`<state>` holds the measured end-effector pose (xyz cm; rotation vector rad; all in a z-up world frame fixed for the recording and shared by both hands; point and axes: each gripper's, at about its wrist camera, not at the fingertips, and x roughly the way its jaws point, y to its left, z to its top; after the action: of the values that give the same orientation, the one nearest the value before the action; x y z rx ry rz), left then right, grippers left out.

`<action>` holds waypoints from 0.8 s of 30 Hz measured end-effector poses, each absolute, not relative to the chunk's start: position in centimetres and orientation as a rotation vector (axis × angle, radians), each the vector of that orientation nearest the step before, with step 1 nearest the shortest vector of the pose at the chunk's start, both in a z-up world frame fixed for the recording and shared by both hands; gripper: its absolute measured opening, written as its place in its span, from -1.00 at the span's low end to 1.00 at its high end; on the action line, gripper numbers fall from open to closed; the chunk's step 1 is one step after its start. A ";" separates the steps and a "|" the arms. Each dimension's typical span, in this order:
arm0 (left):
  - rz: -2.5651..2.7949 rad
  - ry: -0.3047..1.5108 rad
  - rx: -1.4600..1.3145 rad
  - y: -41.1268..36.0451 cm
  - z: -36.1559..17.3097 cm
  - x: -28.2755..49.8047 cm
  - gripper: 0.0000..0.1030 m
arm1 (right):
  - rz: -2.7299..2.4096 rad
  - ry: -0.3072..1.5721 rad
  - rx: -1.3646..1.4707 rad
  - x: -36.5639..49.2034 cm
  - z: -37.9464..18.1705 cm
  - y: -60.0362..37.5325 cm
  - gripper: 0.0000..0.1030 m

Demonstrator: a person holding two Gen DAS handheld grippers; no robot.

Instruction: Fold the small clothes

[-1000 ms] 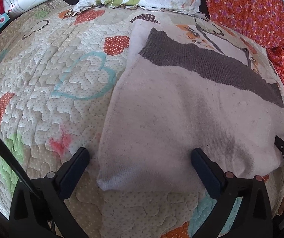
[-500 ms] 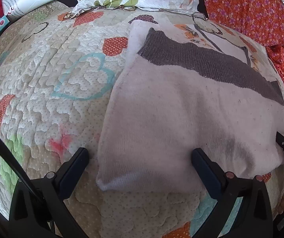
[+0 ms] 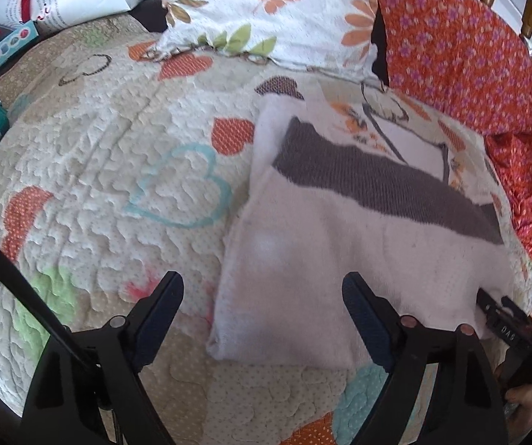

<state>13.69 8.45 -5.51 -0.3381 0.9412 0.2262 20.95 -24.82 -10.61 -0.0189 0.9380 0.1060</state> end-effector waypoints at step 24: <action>0.497 0.732 -0.527 19.7 -0.4 8.8 0.69 | 0.209 0.826 -0.191 18.7 -5.2 -22.3 0.46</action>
<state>8.75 19.67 -0.43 -0.5271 0.7319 0.4975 18.72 -22.33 -5.17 -0.1912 0.8264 0.2094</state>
